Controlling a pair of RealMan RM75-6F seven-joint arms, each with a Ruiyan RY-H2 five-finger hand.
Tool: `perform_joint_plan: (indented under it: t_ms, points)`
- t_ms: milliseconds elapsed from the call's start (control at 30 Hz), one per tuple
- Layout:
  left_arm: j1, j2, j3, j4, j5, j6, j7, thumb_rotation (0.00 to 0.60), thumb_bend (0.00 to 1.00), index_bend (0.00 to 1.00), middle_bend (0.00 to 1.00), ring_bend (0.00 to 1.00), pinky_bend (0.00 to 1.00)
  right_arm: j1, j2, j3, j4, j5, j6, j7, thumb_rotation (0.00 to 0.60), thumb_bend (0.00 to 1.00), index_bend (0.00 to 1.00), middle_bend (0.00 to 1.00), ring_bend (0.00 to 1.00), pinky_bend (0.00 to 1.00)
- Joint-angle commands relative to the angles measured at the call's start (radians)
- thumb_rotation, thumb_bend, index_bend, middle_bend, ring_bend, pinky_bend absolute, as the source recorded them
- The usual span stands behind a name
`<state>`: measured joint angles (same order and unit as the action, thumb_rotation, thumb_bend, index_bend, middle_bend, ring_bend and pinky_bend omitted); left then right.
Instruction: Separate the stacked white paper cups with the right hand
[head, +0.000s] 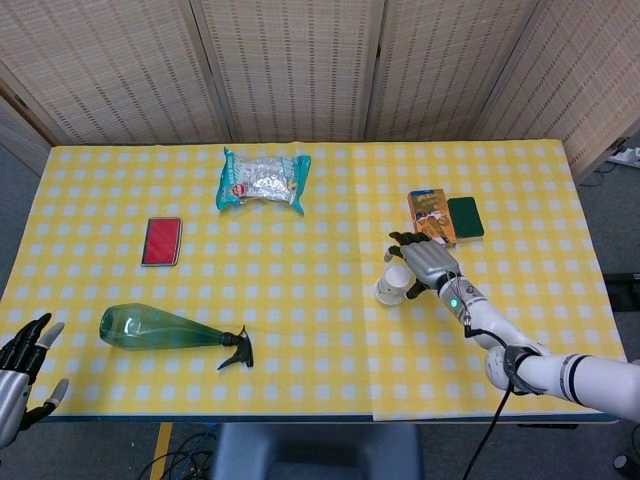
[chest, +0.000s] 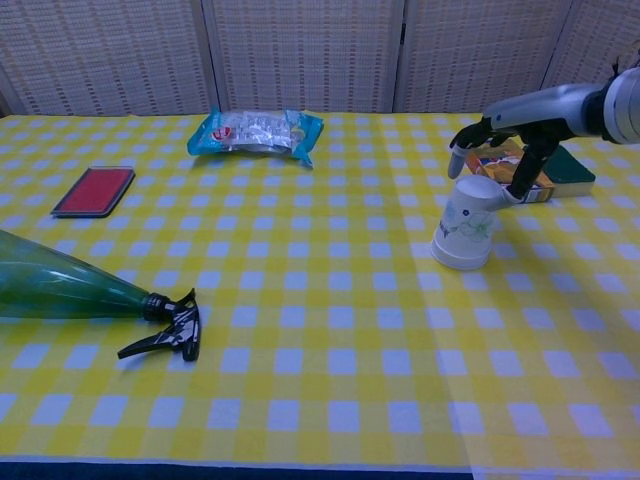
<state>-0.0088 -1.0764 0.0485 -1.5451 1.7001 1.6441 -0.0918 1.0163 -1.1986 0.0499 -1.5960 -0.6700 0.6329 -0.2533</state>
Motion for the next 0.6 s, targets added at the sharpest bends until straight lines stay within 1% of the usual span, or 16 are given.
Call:
perform_joint_plan:
  t_ms: [33,167,267,400,600]
  points:
    - [-0.001,0.000,0.000,0.001,0.000,-0.002,-0.001,0.600,0.38,0.00,0.00,0.05,0.20,0.004,-0.012,0.001,0.009,0.007,0.009,-0.002,0.600,0.27,0.32,0.00,0.00,0.00]
    - [-0.003,0.000,-0.001,0.003,-0.003,-0.007,-0.006,0.600,0.38,0.00,0.00,0.05,0.20,0.010,-0.026,-0.003,0.020,0.017,0.021,-0.013,0.600,0.28,0.37,0.00,0.00,0.00]
    - [-0.004,-0.001,-0.002,0.004,-0.003,-0.008,-0.008,0.600,0.38,0.00,0.00,0.05,0.20,0.012,-0.026,0.001,0.017,0.022,0.030,-0.013,0.600,0.28,0.38,0.00,0.00,0.00]
    - [-0.006,-0.003,-0.002,0.005,-0.004,-0.013,-0.005,0.600,0.38,0.00,0.00,0.05,0.20,0.009,-0.007,0.011,-0.002,0.017,0.039,-0.006,0.600,0.28,0.39,0.00,0.00,0.00]
    - [-0.007,-0.006,0.000,0.002,0.000,-0.014,0.005,0.600,0.38,0.00,0.00,0.05,0.20,-0.006,0.048,0.038,-0.061,-0.009,0.062,0.023,0.600,0.28,0.39,0.00,0.00,0.00]
